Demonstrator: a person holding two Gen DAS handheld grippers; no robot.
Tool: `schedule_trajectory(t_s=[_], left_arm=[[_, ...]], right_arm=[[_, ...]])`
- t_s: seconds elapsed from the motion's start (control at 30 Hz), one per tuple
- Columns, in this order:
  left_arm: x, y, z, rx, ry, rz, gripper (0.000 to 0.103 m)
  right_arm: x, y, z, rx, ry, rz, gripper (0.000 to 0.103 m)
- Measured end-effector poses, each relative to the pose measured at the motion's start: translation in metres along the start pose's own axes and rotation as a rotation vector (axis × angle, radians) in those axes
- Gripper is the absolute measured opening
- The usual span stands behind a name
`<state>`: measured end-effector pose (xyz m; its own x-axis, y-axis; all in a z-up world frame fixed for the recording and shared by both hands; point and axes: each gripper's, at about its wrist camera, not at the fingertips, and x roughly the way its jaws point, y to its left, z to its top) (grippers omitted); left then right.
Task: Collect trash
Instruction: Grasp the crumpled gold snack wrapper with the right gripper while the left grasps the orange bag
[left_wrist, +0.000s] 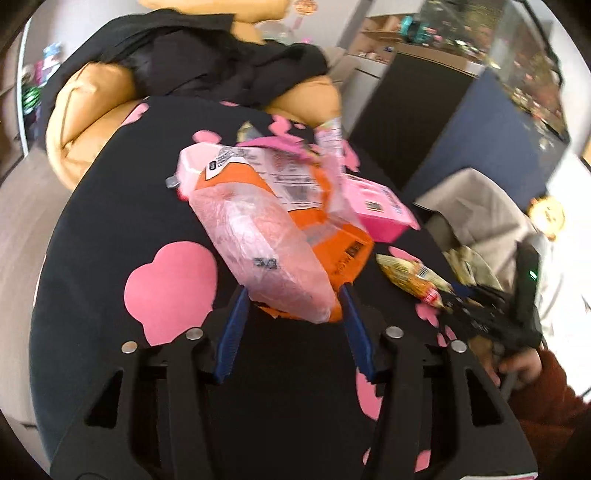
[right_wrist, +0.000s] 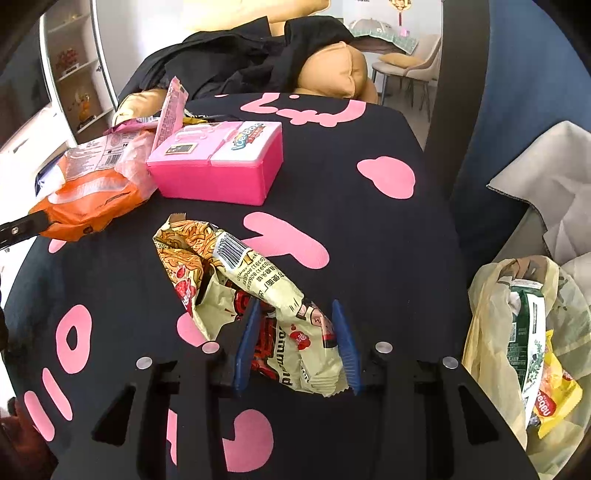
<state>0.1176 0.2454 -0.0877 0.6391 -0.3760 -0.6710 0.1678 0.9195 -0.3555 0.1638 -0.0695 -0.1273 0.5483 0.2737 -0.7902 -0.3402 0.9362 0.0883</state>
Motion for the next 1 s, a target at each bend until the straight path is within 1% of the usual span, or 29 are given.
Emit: schedule_trajectory(t_s=[0.07,0.17,0.27,0.33,0.4,0.43,0.47,0.57,0.67,0.73,0.83,0.87,0.9,0.97,1.0], left_arm=[[-0.007,-0.002,0.003,0.028,-0.017,-0.013,0.054],[-0.018,-0.002,0.009,0.042,-0.051,0.000,0.055],[-0.024,0.007,0.018,-0.017,-0.082,0.025,0.057],[-0.029,0.015,0.020,-0.056,-0.097,0.024,0.058],[-0.033,0.019,0.021,-0.080,-0.110,0.027,0.060],[-0.034,0.022,0.021,-0.087,-0.114,0.037,0.061],[-0.033,0.024,0.022,-0.100,-0.115,0.064,0.062],[-0.021,0.037,0.025,-0.165,-0.087,0.137,0.062],[-0.001,0.048,0.025,-0.247,-0.050,0.164,0.062],[0.011,0.048,0.023,-0.257,-0.031,0.168,0.062],[0.027,0.040,0.020,-0.228,-0.003,0.176,0.061],[0.031,0.037,0.019,-0.218,0.011,0.184,0.058],[0.033,0.036,0.018,-0.207,0.019,0.192,0.046],[0.031,0.031,0.016,-0.185,0.025,0.202,0.040],[0.028,0.029,0.015,-0.170,0.023,0.201,0.032]], right_arm=[[0.001,-0.002,0.001,0.012,0.006,0.008,0.039],[0.000,-0.001,0.001,0.016,0.018,0.005,0.039],[-0.003,0.004,-0.002,-0.008,0.031,0.000,0.039],[-0.008,0.009,-0.007,-0.032,0.032,0.003,0.039],[-0.013,0.012,-0.012,-0.045,0.022,0.025,0.039],[-0.017,0.013,-0.014,-0.045,0.009,0.048,0.039],[-0.021,0.012,-0.016,-0.041,-0.008,0.065,0.039],[-0.030,0.015,-0.017,-0.066,-0.053,0.083,0.039],[-0.034,0.020,-0.015,-0.103,-0.055,0.092,0.039],[-0.035,0.023,-0.015,-0.135,-0.044,0.105,0.039],[-0.035,0.030,-0.013,-0.213,-0.025,0.106,0.039],[-0.035,0.034,-0.012,-0.240,-0.023,0.097,0.039],[-0.037,0.038,-0.009,-0.270,-0.027,0.089,0.039],[-0.041,0.042,-0.003,-0.301,-0.038,0.100,0.039],[-0.043,0.044,0.001,-0.311,-0.045,0.112,0.039]])
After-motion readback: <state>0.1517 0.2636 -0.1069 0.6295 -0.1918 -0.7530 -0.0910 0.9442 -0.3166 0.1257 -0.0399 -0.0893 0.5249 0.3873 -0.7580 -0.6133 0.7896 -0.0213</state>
